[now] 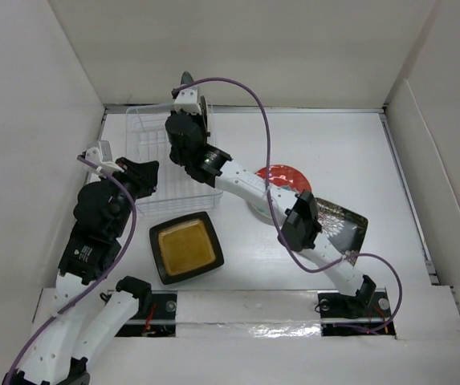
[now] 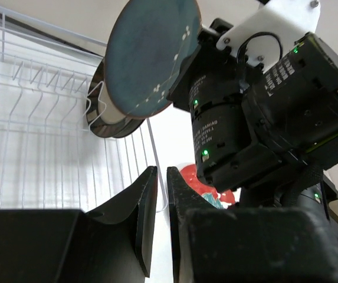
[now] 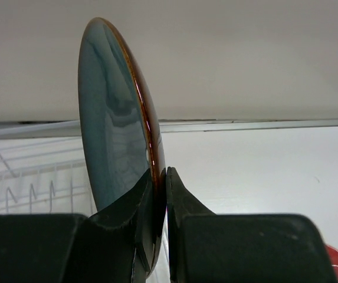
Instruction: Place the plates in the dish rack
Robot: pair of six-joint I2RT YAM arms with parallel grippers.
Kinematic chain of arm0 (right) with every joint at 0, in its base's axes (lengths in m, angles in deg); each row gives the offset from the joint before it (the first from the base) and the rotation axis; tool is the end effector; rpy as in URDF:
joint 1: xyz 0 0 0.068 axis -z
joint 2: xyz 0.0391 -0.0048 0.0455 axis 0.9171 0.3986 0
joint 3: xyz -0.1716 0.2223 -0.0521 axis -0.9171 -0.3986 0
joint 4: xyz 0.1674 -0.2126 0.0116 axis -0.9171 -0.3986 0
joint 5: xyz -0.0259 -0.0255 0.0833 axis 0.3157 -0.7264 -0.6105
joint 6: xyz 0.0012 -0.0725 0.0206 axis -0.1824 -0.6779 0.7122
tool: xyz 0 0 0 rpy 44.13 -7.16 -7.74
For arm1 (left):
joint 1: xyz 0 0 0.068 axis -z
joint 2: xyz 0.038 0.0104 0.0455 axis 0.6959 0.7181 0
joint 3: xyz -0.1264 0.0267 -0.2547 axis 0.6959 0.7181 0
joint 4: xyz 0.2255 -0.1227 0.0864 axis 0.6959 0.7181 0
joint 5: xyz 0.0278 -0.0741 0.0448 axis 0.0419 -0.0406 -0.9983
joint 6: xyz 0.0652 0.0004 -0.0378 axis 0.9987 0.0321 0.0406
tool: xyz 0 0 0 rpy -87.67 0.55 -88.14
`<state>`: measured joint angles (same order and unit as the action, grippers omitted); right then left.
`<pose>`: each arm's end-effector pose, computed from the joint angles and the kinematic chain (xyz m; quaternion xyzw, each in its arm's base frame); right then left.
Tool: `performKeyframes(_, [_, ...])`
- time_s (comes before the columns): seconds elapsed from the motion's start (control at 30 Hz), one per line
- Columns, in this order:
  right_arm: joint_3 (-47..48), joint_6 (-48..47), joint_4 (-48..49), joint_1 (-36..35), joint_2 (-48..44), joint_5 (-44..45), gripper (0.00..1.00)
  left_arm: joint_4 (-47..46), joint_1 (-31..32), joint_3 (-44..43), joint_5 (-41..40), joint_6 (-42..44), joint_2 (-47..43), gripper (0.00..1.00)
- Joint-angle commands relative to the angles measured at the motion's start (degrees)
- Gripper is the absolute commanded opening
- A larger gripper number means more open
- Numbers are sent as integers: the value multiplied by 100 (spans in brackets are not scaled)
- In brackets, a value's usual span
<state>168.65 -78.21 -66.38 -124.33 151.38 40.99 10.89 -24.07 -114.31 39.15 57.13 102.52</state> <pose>0.3580 0.4591 0.3841 0.0280 0.6986 -0.0853 0.7098 0.1495 -0.0465 0.4208 -0.1014 0.6730 -0.2726 0.6800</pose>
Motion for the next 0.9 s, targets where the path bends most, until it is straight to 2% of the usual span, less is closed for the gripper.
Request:
performKeyframes(0.0, [466,-519,1649,34,7,452,0,-214,71,-3,-2,-6,0,10])
performKeyframes(0.3, [492,-361,1667,253,280,162,0,-29,308,-56,-248,-59,70,10])
performKeyframes(0.67, [193,-282,1553,254,570,83,0,-3,308,41,-362,-85,123,10])
performKeyframes(0.87, [114,104,1403,254,693,-5,0,15,308,67,-442,-146,176,10])
